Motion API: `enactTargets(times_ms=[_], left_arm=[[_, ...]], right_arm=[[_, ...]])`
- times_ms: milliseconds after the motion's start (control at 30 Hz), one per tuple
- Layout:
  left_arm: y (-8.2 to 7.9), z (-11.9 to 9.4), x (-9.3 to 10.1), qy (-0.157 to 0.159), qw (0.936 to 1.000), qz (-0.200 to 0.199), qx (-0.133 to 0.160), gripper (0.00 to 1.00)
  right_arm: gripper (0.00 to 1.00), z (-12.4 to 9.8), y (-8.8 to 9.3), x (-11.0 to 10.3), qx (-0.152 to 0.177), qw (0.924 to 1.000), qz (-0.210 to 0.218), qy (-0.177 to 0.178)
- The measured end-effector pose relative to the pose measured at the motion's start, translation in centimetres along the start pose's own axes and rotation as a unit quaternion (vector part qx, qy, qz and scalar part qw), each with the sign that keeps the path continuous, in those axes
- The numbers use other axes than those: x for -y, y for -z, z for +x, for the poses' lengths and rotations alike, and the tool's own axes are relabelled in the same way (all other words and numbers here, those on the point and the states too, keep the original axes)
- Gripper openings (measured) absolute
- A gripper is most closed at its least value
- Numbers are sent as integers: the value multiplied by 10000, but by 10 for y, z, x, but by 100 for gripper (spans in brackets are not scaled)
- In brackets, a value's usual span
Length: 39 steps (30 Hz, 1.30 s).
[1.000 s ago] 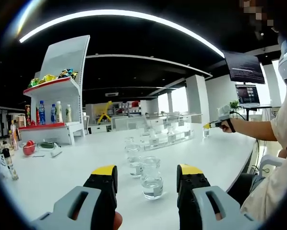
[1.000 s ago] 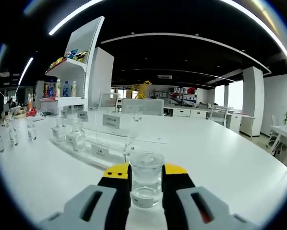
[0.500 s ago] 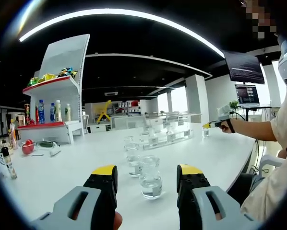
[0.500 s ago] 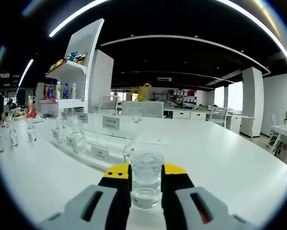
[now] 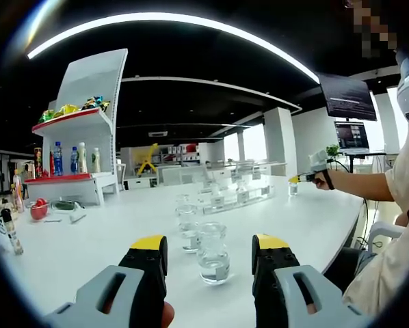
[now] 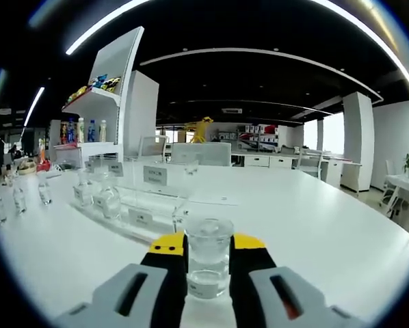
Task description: Identify the label on the chemical reagent bottle, grasp the chemical reagent bottle, and place it in the designated position on the reagent rack
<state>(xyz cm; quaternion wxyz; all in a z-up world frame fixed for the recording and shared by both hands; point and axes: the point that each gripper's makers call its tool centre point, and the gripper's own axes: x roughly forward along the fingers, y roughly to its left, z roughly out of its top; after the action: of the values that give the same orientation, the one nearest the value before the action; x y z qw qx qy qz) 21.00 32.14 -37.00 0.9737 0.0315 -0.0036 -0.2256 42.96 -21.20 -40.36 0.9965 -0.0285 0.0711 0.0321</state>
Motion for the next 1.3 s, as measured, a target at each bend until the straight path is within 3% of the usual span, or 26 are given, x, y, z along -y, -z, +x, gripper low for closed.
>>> enactTargets(times_ms=[267,900,1300], left_arm=[[1,1,2,44,10000,-23,25,49],[-1,-1,1,16,10000,-17,56,49],[0,-2,0,0,10000,-34,63,49]], right_arm=[[22,-4,-7,-3,57,10000,-52,-43],[22,3,-30,-37,137,9989,-132,-417],[22,13,-68,-65,387,9970,-145,-654]])
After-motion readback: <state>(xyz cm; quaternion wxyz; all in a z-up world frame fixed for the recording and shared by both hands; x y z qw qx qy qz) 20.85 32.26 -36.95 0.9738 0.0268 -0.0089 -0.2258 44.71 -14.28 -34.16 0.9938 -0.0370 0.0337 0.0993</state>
